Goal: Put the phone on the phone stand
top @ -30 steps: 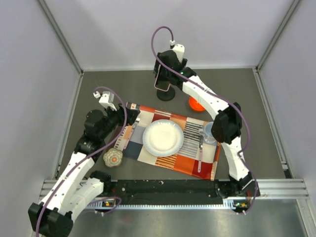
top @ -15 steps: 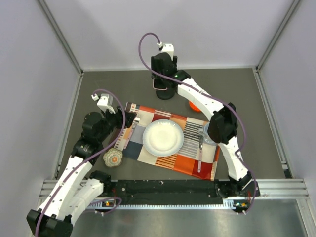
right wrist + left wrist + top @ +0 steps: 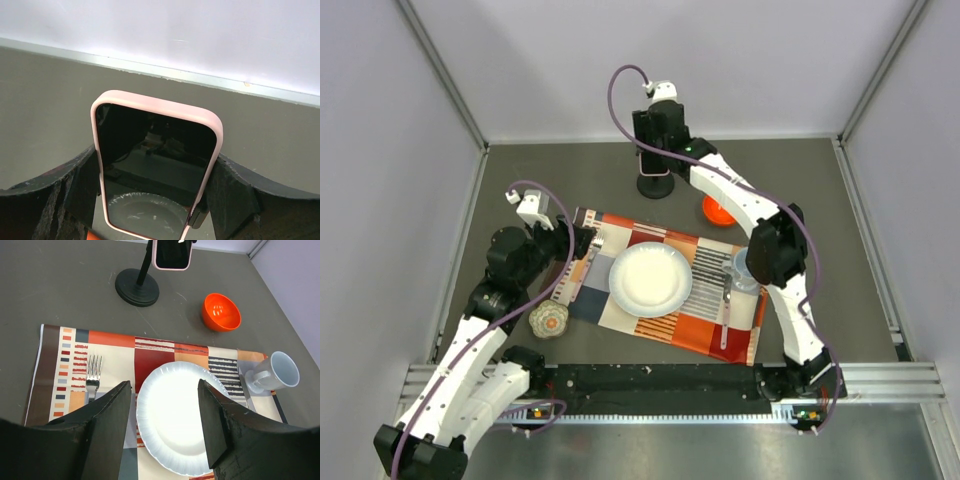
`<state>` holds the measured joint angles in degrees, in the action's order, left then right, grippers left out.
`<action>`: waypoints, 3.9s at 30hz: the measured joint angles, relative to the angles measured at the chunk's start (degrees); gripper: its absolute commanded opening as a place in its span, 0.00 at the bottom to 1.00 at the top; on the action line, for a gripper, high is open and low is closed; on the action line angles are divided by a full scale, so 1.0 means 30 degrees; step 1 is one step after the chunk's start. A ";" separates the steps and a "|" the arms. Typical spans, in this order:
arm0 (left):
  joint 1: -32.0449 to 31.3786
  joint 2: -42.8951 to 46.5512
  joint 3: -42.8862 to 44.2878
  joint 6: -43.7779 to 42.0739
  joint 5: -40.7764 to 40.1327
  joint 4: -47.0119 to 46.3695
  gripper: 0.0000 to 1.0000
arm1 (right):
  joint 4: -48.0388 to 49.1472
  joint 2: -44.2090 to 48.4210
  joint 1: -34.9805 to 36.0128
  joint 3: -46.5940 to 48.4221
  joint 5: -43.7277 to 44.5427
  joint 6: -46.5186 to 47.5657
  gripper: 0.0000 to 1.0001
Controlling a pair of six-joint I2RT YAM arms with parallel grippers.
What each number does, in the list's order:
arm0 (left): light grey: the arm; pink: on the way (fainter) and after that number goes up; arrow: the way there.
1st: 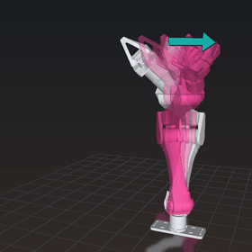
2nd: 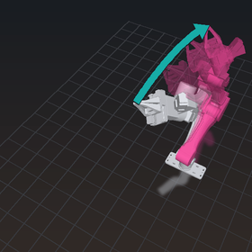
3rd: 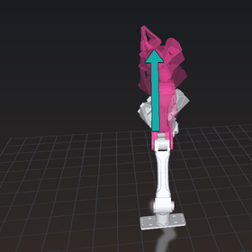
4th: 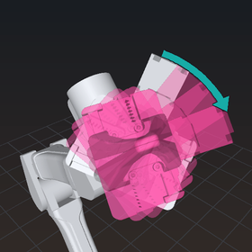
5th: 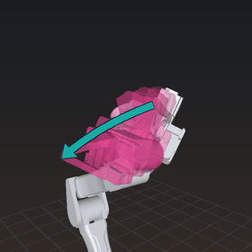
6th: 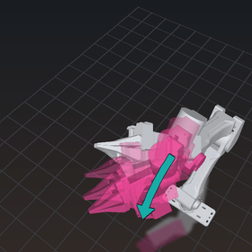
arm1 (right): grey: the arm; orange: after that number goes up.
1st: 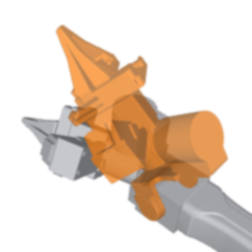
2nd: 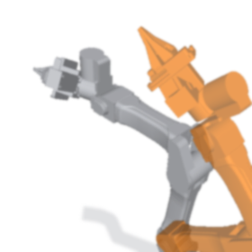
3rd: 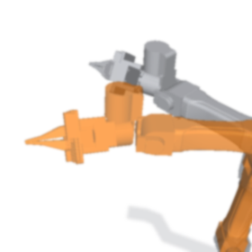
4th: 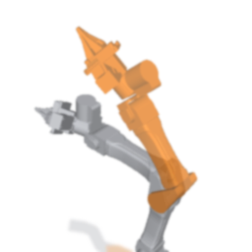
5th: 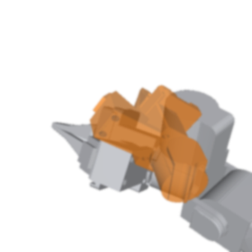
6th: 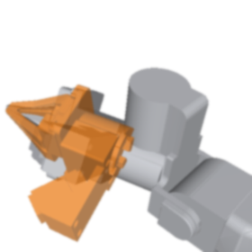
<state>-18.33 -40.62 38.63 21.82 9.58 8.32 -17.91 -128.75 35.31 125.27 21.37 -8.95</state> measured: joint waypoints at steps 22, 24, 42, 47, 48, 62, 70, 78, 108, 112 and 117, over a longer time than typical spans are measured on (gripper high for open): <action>0.0000 0.0007 0.0627 0.0015 0.0000 0.0692 0.62 | 0.3577 0.0066 -0.0685 -0.1603 -0.2040 0.0801 0.00; 0.0000 0.0051 0.0634 0.0022 0.0007 0.0721 0.62 | 0.4182 0.0284 -0.0685 -0.2178 -0.1916 0.0714 0.00; 0.0000 0.0976 0.0714 0.0029 -0.0087 0.1188 0.62 | 0.5136 -0.1545 -0.1960 -0.0080 -0.1705 0.1042 0.00; 0.0000 0.0954 0.0823 0.0029 -0.0080 0.1406 0.65 | 0.5253 -0.1654 -0.2084 0.0036 -0.1763 0.1100 0.33; 0.0000 0.0954 0.0845 0.0029 -0.0080 0.1413 0.67 | 0.5253 -0.1654 -0.2084 0.0036 -0.1778 0.1122 0.46; 0.0000 0.0954 0.1370 -0.0189 -0.0146 0.1821 0.73 | 0.3082 -0.0568 -0.2302 -0.0189 -0.1909 0.1639 0.99; 0.0000 0.0998 0.1406 -0.0182 -0.0138 0.1829 0.73 | 0.1064 0.3599 -0.2368 -0.3155 -0.2885 0.1654 0.99; 0.0000 0.1122 0.1406 -0.0087 0.0015 0.1858 0.73 | 0.1195 0.6069 -0.2579 -0.3155 -0.4291 0.1632 0.99; 0.0000 0.0372 0.1406 0.0364 0.2164 0.1894 0.73 | -0.1107 0.4466 -0.4371 -0.5799 -1.4462 0.9938 0.99; 0.0000 0.0364 0.1406 0.0357 0.2164 0.1894 0.73 | -0.1581 0.3096 -0.4860 -0.5224 -1.5008 1.0426 0.99; 0.0000 0.0124 0.1406 0.0350 0.2193 0.1814 0.73 | -0.1814 0.2601 -0.4991 -0.4991 -1.5161 1.0790 0.99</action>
<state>-18.33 -40.25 42.85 22.87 16.16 13.76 -23.35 -120.95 20.34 110.30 -24.12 23.42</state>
